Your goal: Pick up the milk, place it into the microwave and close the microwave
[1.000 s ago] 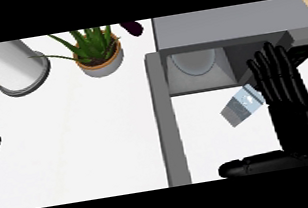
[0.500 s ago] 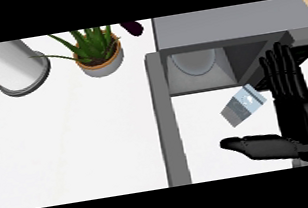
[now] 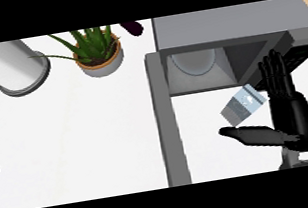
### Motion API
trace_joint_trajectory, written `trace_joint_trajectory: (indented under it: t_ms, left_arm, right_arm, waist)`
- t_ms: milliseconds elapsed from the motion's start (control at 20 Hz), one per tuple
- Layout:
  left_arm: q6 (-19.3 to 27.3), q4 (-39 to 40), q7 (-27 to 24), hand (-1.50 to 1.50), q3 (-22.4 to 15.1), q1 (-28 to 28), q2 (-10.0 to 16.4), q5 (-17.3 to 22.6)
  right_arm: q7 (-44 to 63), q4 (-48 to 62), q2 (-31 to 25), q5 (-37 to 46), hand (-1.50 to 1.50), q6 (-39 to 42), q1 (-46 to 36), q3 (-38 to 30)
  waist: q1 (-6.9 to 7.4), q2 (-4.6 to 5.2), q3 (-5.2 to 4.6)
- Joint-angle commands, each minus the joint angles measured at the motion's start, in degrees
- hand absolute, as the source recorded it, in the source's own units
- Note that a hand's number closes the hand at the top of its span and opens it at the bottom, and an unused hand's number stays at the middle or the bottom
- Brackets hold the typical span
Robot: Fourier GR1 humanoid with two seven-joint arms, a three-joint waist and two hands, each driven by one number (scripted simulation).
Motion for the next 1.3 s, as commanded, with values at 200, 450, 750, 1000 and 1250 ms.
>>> trace_joint_trajectory:
  t_ms: [200,450,750,1000,1250]
  left_arm:
    - [-0.05,2.84,-2.50,-1.50,0.59,-0.77,-0.27,-1.18]
    - [-2.70,0.69,-2.54,-1.50,2.33,2.23,0.04,2.00]
    - [-0.69,-0.38,0.17,-1.50,-0.10,0.37,-0.20,0.49]
    - [2.25,-4.94,0.88,-1.50,-3.41,3.28,-0.95,-1.52]
    - [-2.33,-0.38,-5.47,-1.50,0.11,5.33,-0.95,-0.53]
  right_arm:
    - [-6.98,11.84,-4.98,-1.88,-1.50,2.90,-2.33,-7.86]
    - [-11.79,18.58,-5.02,-1.98,-1.50,4.76,-2.55,-8.45]
    - [-12.04,21.80,-6.40,-1.46,-1.50,7.57,-2.60,-8.07]
    - [-19.14,33.12,-7.72,-2.47,-1.50,9.58,-5.63,-11.22]
    - [-23.12,42.10,-6.28,0.23,-1.50,5.76,-10.08,-11.63]
  waist:
    - [-0.09,0.06,0.00]
    - [0.03,0.01,-0.01]
    - [-0.11,0.00,-0.01]
    - [0.12,0.06,0.03]
    - [0.43,0.06,0.01]
